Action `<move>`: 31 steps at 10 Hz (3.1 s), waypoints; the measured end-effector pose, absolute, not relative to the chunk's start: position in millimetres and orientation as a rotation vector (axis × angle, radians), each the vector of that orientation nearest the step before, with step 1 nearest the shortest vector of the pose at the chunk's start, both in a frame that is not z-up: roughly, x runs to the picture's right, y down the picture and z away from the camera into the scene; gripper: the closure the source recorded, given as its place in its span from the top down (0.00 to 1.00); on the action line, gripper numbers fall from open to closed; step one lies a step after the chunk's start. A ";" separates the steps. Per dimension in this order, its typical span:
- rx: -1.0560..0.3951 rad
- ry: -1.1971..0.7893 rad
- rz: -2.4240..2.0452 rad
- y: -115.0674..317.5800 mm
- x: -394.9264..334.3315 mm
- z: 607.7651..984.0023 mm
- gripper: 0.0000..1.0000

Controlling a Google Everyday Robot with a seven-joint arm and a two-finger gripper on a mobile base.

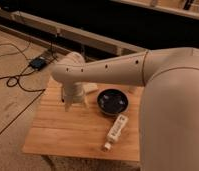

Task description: Place the white sponge in the ceramic bowl

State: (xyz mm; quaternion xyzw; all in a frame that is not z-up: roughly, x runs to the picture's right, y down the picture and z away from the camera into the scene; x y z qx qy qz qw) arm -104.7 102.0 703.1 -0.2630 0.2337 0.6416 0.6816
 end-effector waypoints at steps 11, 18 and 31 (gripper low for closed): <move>-0.590 0.524 1.439 102.0 -104.8 703.1 0.65; -0.603 0.484 1.427 89.5 -111.8 728.3 0.65; -0.388 0.316 1.199 -7.6 -111.7 935.1 0.65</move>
